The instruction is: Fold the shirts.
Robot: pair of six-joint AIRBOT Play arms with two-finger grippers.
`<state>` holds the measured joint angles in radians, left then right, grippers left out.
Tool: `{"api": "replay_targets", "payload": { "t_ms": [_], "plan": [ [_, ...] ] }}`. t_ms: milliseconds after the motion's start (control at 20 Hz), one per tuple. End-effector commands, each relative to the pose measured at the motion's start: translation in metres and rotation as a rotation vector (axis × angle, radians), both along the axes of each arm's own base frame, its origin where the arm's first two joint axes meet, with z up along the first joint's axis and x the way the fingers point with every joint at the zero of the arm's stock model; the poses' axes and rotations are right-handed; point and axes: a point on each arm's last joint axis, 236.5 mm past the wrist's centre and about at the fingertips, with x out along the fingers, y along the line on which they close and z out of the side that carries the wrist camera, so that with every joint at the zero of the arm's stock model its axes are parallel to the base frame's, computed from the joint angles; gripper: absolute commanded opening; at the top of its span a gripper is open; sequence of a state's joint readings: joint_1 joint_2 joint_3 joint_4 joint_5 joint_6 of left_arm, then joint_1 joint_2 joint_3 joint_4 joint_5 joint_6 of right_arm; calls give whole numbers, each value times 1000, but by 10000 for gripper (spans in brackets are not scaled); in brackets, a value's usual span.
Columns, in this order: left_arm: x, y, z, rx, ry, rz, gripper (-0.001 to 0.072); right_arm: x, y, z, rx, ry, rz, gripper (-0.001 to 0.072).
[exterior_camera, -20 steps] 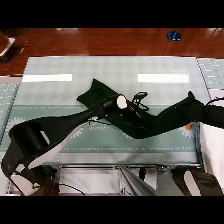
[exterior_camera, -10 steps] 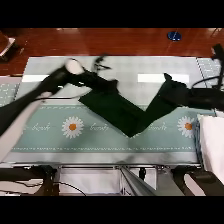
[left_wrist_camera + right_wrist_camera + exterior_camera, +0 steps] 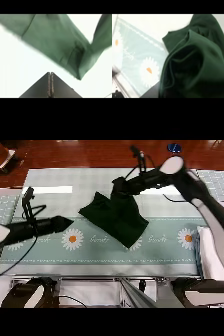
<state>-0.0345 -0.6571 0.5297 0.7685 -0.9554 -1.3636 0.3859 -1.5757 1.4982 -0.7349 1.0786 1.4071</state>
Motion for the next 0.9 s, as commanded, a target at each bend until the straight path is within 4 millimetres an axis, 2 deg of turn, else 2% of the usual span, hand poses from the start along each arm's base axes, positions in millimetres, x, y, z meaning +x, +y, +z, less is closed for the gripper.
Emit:
{"api": "replay_targets", "payload": {
  "t_ms": [0,200,250,300,350,500,600,700,750,800,850],
  "plan": [
    [-31,7,-23,-7,-5,40,18,18,48,-52,7,100,36,20],
    [-31,9,-29,-6,3,50,18,20,85,-78,22,174,43,20],
    [-27,10,-28,-4,-6,61,18,26,91,-82,28,162,33,53],
    [-24,12,-27,-3,-16,73,18,30,97,-83,37,156,23,303],
    [-22,13,-27,-3,-22,79,18,32,99,-82,48,151,22,408],
    [-21,14,-27,-2,-24,83,18,19,91,-68,49,170,81,408],
    [-21,14,-27,-2,-24,83,18,9,66,-52,34,202,130,405],
    [-21,13,-27,-3,-23,84,18,3,25,-27,-4,211,166,405],
    [-21,13,-27,-6,-19,88,18,2,-2,-15,-61,181,174,404],
    [-21,13,-27,-7,-18,88,18,2,-37,-5,-174,123,165,404],
    [-21,13,-26,-12,-18,88,18,3,-81,-1,-341,60,135,403]
  ]
}}
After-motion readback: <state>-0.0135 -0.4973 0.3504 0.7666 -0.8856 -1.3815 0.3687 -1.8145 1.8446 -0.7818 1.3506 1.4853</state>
